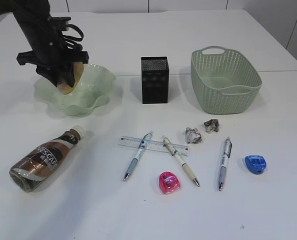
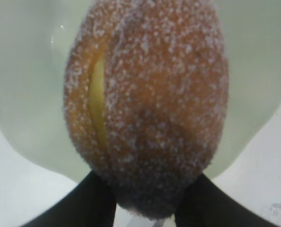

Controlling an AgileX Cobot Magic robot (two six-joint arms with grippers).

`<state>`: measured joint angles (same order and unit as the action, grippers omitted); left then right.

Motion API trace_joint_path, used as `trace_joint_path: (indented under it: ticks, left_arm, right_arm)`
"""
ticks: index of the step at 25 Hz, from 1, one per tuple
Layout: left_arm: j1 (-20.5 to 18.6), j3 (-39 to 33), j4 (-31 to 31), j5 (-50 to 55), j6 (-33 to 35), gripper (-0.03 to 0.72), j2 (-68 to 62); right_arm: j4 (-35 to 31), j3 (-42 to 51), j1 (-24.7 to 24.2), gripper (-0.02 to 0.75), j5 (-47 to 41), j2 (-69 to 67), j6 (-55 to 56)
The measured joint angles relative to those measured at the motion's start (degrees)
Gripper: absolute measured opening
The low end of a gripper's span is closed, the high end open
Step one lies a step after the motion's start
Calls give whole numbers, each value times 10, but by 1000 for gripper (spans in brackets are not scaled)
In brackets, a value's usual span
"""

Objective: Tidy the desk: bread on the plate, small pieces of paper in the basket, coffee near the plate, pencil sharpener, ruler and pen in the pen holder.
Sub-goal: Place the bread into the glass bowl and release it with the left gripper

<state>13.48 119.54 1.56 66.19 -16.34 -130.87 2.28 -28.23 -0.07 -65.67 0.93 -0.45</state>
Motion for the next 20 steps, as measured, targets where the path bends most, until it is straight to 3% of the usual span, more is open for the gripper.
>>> trace_joint_path:
  ticks: [20]
  left_arm:
    - [-13,29,-2,-13,11,226,-62]
  right_arm:
    - [0,0,0,415,2,0,0]
